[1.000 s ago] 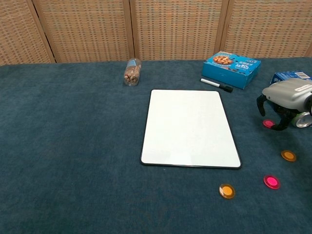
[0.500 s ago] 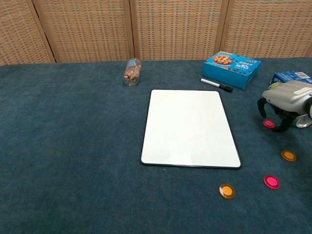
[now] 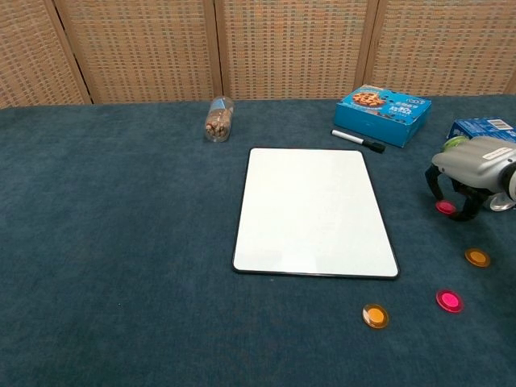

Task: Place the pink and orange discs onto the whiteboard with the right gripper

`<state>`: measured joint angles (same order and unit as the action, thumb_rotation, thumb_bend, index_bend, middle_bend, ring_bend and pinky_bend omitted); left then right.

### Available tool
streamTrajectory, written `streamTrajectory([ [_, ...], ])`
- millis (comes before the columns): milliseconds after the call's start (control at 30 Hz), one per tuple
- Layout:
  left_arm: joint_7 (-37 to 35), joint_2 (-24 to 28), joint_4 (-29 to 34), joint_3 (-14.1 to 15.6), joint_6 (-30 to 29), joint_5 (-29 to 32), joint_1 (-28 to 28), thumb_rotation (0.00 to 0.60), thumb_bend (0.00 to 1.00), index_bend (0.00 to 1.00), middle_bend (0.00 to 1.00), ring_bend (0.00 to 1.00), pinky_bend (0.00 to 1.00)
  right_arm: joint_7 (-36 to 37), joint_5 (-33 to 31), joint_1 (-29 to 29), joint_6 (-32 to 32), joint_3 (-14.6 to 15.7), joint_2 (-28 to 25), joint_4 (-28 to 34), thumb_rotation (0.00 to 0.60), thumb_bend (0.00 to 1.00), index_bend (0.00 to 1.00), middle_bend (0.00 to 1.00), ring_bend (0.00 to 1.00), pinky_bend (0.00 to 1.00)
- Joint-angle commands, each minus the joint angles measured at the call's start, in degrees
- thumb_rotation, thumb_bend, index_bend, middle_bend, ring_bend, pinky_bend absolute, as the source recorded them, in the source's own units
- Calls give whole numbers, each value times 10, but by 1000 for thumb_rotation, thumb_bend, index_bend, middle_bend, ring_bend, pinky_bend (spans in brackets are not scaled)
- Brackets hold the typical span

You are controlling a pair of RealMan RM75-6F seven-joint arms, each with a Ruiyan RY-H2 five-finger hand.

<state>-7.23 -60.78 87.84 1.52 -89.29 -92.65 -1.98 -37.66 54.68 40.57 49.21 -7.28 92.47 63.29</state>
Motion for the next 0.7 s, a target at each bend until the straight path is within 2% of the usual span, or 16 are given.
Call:
streamTrajectory([
  [33, 1, 0, 1, 0, 0, 0, 0, 600, 0, 0, 0, 0, 0, 3, 1, 0, 0, 0, -1, 2, 600, 355, 515, 959, 949, 1000],
  [300, -1, 1, 1, 0, 0, 0, 0, 600, 0, 0, 0, 0, 0, 18, 3, -1, 7, -7, -15, 30, 600, 363, 531, 959, 948, 1000],
  [500, 1, 1, 1, 0, 3, 1, -1, 600, 0, 0, 0, 0, 0, 41, -18, 7, 7, -37, -54, 124, 600, 363, 531, 959, 949, 1000],
  [700, 20, -6, 0, -1, 1, 3, 1, 600, 0, 0, 0, 0, 0, -20, -54, 48, 27, -62, -66, 205, 600, 363, 531, 959, 949, 1000],
])
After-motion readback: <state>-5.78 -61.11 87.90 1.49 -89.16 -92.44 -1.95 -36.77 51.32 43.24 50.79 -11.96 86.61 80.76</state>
